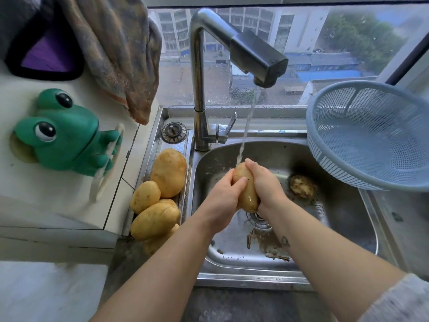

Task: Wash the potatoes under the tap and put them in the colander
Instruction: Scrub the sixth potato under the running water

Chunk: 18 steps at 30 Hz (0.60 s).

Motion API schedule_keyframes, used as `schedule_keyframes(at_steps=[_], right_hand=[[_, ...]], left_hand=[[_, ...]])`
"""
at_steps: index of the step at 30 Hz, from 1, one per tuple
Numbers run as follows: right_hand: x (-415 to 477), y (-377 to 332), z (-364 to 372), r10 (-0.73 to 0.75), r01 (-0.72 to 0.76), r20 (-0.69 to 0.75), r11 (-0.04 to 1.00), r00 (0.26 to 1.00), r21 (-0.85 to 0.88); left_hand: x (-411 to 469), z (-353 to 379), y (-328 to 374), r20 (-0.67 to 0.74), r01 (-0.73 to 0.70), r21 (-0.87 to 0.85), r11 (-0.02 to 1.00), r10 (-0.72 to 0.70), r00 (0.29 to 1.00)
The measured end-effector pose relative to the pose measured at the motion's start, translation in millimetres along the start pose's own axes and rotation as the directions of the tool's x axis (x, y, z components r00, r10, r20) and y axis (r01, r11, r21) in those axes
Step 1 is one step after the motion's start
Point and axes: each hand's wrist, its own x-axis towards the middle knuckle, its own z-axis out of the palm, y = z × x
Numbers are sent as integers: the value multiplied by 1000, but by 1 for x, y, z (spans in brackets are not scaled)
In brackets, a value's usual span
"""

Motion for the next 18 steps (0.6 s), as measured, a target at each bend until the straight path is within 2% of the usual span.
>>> schedule_keyframes(at_steps=[3, 6, 9, 13, 15, 18], right_hand=[[-2, 5, 3, -73, 79, 51, 990, 996, -121], [-7, 9, 3, -125, 148, 155, 977, 980, -150], [-12, 12, 4, -206, 280, 249, 908, 946, -312], [-11, 11, 8, -280, 304, 125, 912, 952, -275], [-7, 11, 8, -272, 279, 60, 930, 960, -239], [-6, 13, 6, -177, 199, 125, 959, 976, -200]], left_hand=[[3, 2, 5, -144, 45, -61, 997, -54, 988], [13, -1, 9, -269, 170, -226, 959, -229, 936], [22, -3, 9, -268, 253, -376, 892, -366, 891], [19, 5, 9, -267, 182, -406, 896, -307, 914], [18, 8, 5, -272, 128, -403, 906, -253, 929], [16, 1, 2, -245, 117, -416, 902, -235, 940]])
